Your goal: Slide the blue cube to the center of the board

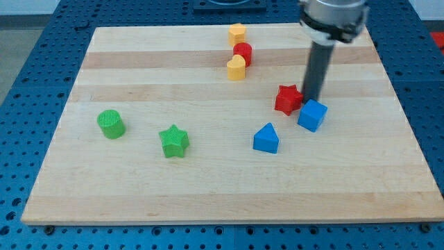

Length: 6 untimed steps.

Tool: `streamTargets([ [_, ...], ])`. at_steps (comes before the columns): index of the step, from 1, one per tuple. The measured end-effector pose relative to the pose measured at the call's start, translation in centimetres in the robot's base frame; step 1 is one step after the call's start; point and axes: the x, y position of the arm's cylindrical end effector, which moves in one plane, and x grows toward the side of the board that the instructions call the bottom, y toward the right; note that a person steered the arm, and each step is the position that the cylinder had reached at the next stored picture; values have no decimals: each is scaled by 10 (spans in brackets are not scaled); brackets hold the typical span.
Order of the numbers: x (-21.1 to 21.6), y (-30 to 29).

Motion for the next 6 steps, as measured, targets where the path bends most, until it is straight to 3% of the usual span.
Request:
streamTargets([
  [1,32,27],
  [2,33,7],
  [6,37,-122],
])
